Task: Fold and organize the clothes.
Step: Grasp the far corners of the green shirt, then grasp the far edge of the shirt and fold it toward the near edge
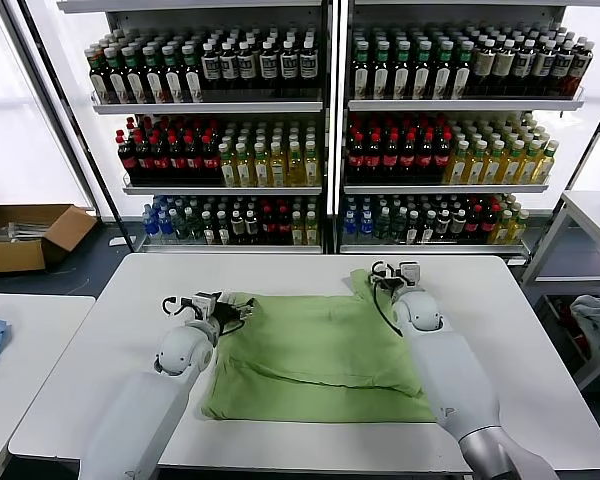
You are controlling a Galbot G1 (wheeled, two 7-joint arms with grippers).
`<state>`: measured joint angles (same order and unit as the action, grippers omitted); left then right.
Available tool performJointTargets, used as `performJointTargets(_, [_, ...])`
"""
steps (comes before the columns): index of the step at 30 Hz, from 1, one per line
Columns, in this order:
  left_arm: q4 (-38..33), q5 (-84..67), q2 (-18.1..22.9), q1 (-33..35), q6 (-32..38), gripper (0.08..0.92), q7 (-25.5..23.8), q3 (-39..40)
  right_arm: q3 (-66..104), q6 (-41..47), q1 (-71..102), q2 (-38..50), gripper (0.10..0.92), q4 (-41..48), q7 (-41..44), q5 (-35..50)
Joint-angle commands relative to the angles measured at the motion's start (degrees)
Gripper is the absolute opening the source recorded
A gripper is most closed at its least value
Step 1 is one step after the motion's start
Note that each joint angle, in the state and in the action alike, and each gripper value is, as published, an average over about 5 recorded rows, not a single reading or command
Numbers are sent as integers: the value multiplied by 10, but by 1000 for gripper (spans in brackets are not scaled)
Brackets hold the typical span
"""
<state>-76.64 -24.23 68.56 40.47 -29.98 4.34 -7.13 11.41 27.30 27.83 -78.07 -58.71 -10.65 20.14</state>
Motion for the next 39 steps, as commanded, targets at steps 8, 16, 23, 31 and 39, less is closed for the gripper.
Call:
performJointTargets(8, [10, 2, 2, 12, -6, 628, -7, 6, 1, 1, 20, 1, 586, -7, -4, -3])
performJointTargets(16, [4, 5, 3, 19, -3, 394, -12, 5, 1, 2, 39, 9, 352, -36, -2, -1])
performJointTargets(23, [-20, 20, 2, 26, 29, 195, -17, 3, 3, -1, 56, 20, 153, -84, 4, 9])
performJointTargets(31, [-62, 37, 1, 39, 87, 91, -25, -4, 19, -18, 80, 30, 106, -171, 6, 17])
performJointTargets(39, [-103, 38, 1, 67, 119, 91, -14, -9, 35, -13, 121, 30, 106, -265, 4, 24])
